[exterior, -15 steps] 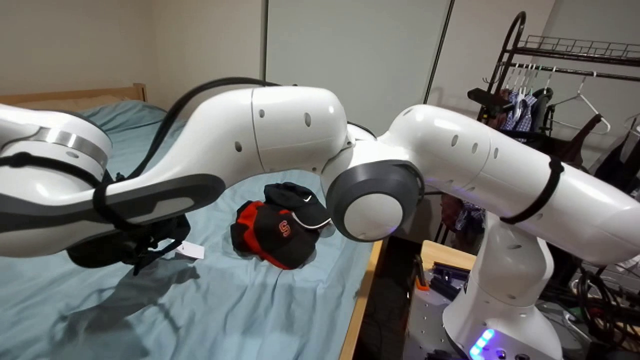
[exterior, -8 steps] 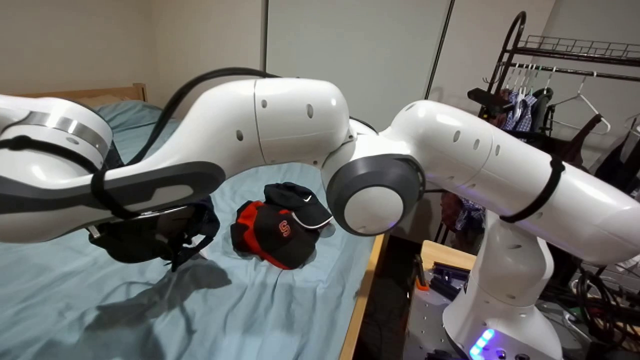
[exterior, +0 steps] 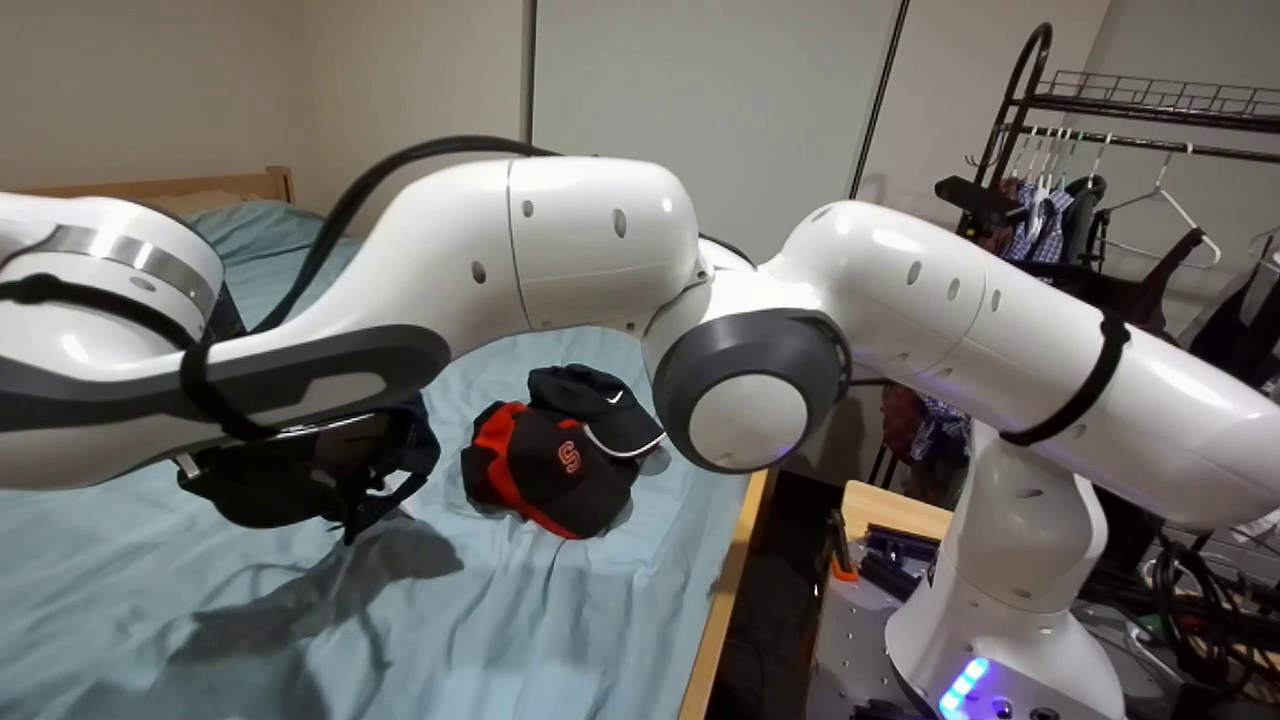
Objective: Take the blue cap on the left and put it on the pile of caps
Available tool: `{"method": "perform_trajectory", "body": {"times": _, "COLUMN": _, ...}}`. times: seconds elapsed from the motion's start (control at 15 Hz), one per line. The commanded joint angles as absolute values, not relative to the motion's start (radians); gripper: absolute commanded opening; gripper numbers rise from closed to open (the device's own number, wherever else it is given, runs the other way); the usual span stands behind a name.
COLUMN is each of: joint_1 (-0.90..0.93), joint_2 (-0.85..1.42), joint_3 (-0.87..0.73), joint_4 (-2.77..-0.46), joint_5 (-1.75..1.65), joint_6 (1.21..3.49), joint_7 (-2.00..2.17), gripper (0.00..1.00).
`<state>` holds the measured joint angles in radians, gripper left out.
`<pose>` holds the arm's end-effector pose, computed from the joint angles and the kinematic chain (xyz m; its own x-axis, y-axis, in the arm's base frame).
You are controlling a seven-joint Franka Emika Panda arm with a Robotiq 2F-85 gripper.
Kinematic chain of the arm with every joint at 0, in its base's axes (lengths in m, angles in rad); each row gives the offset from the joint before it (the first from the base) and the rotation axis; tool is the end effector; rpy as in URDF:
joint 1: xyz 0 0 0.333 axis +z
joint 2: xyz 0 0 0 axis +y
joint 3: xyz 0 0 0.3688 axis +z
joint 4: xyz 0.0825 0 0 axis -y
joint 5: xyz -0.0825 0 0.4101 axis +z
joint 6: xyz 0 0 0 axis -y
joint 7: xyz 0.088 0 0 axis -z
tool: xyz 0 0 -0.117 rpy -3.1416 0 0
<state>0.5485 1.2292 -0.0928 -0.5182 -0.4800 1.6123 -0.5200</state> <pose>0.7820 0.3791 0.2788 0.5017 0.7750 -0.3843 0.8488 -0.3556 0.3912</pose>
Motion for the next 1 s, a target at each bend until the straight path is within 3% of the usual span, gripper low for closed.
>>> {"method": "perform_trajectory", "body": {"times": 0.0, "joint_1": 0.566, "joint_2": 1.164, "joint_3": -0.089, "joint_4": -0.559, "joint_5": -0.469, "joint_6": 1.514, "joint_7": -0.477, "gripper": 0.05}}
{"method": "perform_trajectory", "body": {"times": 0.27, "joint_1": 0.546, "joint_2": 1.119, "joint_3": -0.044, "joint_4": -0.558, "joint_5": -0.369, "joint_6": 1.36, "joint_7": -0.331, "gripper": 0.05}}
{"method": "perform_trajectory", "body": {"times": 0.73, "joint_1": 0.528, "joint_2": 1.062, "joint_3": -0.023, "joint_4": -0.542, "joint_5": -0.248, "joint_6": 1.355, "joint_7": -0.009, "gripper": 0.04}}
{"method": "perform_trajectory", "body": {"times": 0.8, "joint_1": 0.538, "joint_2": 1.161, "joint_3": -0.03, "joint_4": -0.406, "joint_5": -0.281, "joint_6": 1.314, "joint_7": -0.104, "gripper": 0.04}}
{"method": "perform_trajectory", "body": {"times": 0.93, "joint_1": 0.539, "joint_2": 1.165, "joint_3": -0.033, "joint_4": -0.388, "joint_5": -0.279, "joint_6": 1.307, "joint_7": -0.094, "gripper": 0.07}}
